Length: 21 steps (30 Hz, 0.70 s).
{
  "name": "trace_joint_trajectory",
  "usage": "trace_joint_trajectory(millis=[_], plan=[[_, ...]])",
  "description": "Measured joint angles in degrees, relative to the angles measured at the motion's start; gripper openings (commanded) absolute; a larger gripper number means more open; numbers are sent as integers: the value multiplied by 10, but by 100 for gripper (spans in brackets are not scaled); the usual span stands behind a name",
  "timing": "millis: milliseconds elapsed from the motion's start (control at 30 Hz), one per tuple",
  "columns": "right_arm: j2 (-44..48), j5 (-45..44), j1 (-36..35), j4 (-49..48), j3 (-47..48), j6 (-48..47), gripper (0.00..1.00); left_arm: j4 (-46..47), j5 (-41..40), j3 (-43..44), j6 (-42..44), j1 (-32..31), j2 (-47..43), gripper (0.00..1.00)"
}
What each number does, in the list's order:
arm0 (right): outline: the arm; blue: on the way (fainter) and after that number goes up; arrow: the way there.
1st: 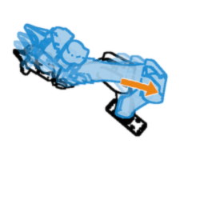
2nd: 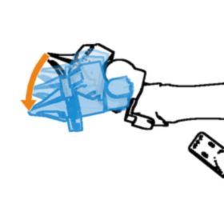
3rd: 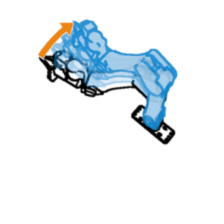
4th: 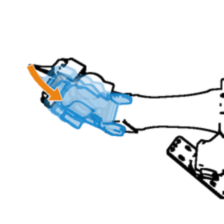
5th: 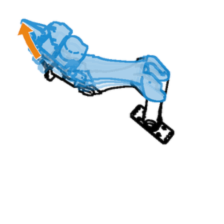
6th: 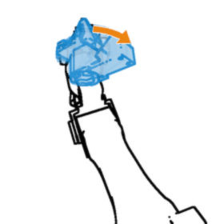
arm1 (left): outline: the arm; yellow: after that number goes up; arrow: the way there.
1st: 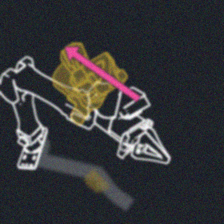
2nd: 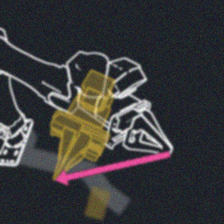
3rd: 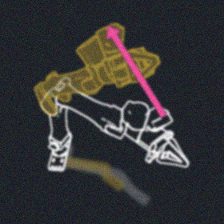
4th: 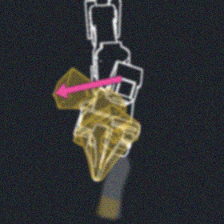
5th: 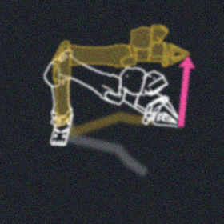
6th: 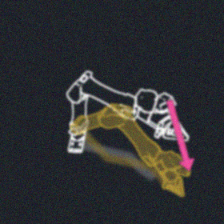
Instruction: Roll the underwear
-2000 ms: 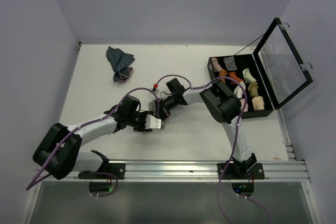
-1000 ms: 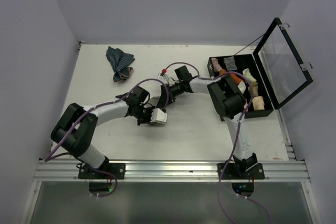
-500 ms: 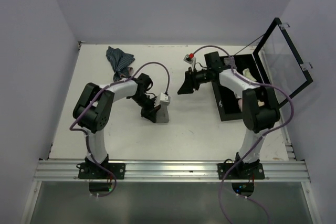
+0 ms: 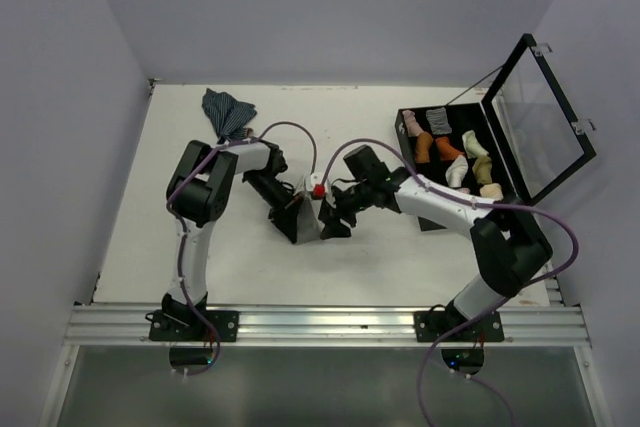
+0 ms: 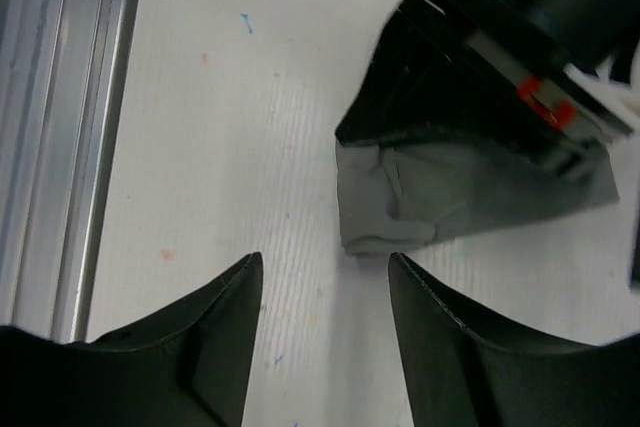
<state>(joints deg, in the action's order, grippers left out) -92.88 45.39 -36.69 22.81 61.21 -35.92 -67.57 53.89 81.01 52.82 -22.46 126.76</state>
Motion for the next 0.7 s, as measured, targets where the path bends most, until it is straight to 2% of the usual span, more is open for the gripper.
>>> trace_joint_trajectory(millis=[167, 433, 500, 567, 633, 700], plan=[[4, -47, -75, -98, -59, -65, 59, -38, 3, 2, -2, 3, 19, 0], [-46, -63, -104, -178, -72, -150, 56, -54, 3, 2, -2, 3, 27, 0], [-60, -63, -106, -181, -72, -167, 53, -54, 3, 2, -3, 4, 27, 0], [-73, -63, -109, -179, -72, -182, 45, -54, 3, 2, -4, 5, 28, 0], [-83, -62, -112, -176, -72, -189, 44, -54, 4, 1, -6, 7, 28, 0], [-96, -63, -115, -174, -71, -190, 38, -54, 4, -2, -8, 10, 28, 0]])
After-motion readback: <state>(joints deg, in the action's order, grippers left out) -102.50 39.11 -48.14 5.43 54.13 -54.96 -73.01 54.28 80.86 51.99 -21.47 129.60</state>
